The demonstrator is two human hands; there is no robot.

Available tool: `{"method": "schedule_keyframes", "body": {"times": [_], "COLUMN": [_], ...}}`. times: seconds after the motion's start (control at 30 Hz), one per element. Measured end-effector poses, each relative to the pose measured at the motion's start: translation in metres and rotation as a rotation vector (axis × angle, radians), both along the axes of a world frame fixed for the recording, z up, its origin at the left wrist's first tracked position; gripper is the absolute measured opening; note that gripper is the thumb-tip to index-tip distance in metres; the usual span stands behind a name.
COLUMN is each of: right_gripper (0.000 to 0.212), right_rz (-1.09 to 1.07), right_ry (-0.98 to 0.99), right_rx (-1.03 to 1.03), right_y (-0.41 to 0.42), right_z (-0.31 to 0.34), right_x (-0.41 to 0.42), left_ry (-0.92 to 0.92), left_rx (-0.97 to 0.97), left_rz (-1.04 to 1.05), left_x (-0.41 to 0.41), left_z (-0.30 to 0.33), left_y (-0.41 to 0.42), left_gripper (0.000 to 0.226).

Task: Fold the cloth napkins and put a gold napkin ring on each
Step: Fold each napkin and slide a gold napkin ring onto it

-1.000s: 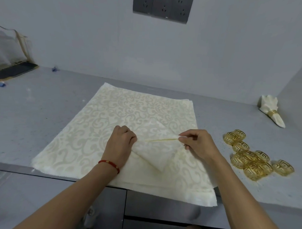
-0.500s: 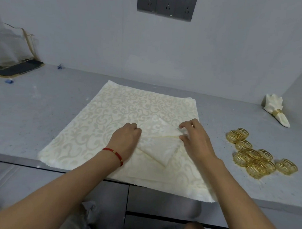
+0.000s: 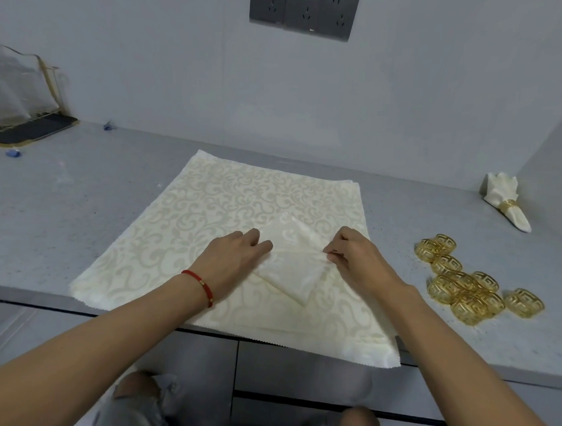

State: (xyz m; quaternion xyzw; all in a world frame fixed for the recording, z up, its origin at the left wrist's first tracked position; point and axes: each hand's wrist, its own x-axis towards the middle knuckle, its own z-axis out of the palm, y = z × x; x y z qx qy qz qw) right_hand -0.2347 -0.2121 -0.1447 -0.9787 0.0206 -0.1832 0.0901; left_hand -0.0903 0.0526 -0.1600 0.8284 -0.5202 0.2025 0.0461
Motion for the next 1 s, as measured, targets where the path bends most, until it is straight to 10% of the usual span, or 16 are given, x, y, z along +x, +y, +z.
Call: {"method": "schedule_keyframes", "body": {"times": [0.33, 0.6, 1.0], "right_gripper": [0.027, 0.065, 0.051], "right_rz": [0.133, 0.054, -0.033], "right_ry": [0.130, 0.291, 0.119], "right_rx": [-0.213, -0.315, -0.098], "right_y": [0.049, 0.070, 0.076], "right_z": [0.009, 0.027, 0.025], "right_x": [-0.041, -0.046, -0.038], "left_ry": [0.172, 0.215, 0.301], "left_rx": [-0.039, 0.065, -0.007], "left_rz": [-0.128, -0.208, -0.194], "left_x": [0.015, 0.022, 0.020], "left_z": [0.008, 0.017, 0.017], "left_y": [0.003, 0.013, 0.014], "left_gripper": [0.016, 0.035, 0.019]}}
